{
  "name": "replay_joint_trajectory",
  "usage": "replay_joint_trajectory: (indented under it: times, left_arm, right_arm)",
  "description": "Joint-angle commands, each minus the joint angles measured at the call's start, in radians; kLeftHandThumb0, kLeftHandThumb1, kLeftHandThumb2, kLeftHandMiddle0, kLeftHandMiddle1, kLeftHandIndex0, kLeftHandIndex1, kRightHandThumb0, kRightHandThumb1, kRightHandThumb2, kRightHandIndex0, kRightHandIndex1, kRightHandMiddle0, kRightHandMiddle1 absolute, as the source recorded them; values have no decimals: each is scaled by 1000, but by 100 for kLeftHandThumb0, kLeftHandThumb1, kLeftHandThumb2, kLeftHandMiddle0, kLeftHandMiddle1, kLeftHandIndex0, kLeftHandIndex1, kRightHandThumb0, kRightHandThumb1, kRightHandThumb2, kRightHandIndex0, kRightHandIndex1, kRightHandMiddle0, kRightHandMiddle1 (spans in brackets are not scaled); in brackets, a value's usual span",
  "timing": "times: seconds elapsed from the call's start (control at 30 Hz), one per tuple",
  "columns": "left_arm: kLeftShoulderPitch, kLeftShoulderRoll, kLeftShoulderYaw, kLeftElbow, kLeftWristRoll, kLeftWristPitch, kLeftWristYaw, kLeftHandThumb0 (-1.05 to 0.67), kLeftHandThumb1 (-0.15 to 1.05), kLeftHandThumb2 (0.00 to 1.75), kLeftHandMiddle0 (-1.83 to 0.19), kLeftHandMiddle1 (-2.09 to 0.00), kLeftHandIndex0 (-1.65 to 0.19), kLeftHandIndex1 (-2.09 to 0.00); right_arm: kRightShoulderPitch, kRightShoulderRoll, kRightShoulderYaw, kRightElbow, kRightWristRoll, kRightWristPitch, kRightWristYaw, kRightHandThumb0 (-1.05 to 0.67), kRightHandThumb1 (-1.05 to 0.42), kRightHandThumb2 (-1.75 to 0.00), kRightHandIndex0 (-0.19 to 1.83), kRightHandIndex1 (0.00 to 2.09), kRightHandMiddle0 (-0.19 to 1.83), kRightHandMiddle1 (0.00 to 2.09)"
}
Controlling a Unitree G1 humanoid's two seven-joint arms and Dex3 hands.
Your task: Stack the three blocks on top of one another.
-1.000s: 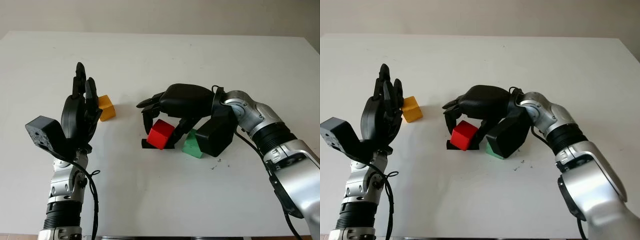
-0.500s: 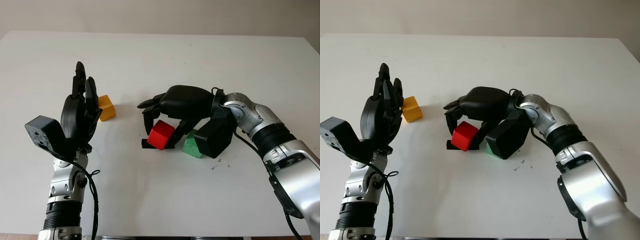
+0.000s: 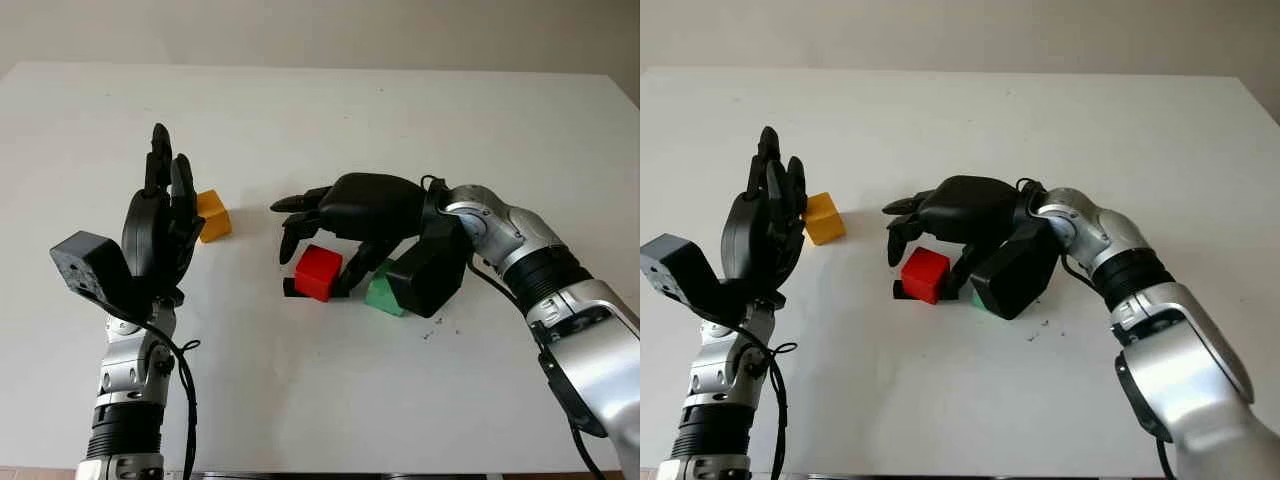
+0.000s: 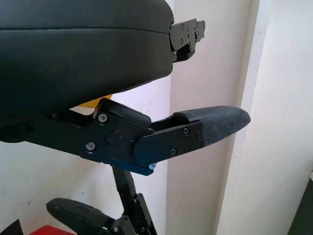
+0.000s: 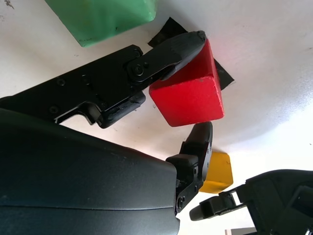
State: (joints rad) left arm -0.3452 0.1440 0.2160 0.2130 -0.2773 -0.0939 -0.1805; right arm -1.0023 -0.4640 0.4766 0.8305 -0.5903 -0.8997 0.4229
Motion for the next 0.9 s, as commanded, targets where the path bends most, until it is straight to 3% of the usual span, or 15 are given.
replay_joint_trajectory:
  times: [0.0,0.13,0.37,0.47,0.6,0.77,0.87]
  left_arm:
    - [16,-1,2,-15,0,-10,-6,-75,105,67,19,0,19,0]
    - [17,-2,2,-20,7,-3,6,-76,105,66,19,0,19,0]
    - [21,-8,8,-32,28,-16,50,-75,105,64,19,0,19,0]
    - [20,-10,4,-62,139,-42,179,-68,105,45,3,-8,8,-6]
    - [35,63,-43,-109,400,-59,312,-69,105,36,-7,-11,2,-9]
    - [55,179,-77,-226,630,31,325,-69,105,18,2,-5,2,-8]
    - [57,231,-85,-291,698,92,289,-71,105,12,3,-5,-1,-10]
  right_arm:
    - [-17,-17,-15,-26,24,4,19,-74,-89,-6,4,1,15,48]
    - [-29,-40,-48,-74,88,42,89,-76,-91,-6,-4,1,9,40]
    - [13,-93,-175,-216,273,183,181,-77,-93,-7,-2,6,15,27]
    - [73,-86,-261,-275,374,291,159,-73,-91,-5,4,8,19,27]
    - [128,-67,-342,-321,455,399,118,-69,-91,-5,7,9,16,24]
    - [208,-15,-434,-359,586,577,91,-79,-103,-11,-4,3,-3,11]
    - [245,1,-461,-370,621,634,86,-79,-105,-16,-11,1,-9,7]
